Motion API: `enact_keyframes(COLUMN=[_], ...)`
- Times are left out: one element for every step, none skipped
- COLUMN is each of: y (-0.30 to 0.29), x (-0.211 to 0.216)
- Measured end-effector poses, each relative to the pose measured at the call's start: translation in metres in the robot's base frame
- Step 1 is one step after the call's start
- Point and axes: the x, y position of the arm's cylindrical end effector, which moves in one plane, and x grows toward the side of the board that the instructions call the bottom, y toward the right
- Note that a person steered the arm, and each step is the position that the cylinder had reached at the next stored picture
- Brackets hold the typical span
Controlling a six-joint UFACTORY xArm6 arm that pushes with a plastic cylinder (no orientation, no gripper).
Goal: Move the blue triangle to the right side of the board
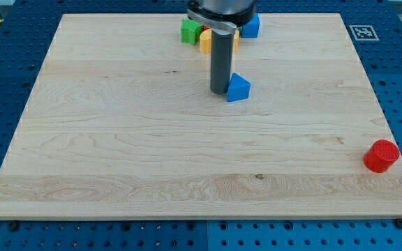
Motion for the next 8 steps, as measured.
enact_keyframes(y=[0.021, 0.031, 0.045, 0.079, 0.097, 0.106, 0.108, 0.108], x=[0.001, 0.001, -0.005, -0.005, 0.000, 0.012, 0.023, 0.027])
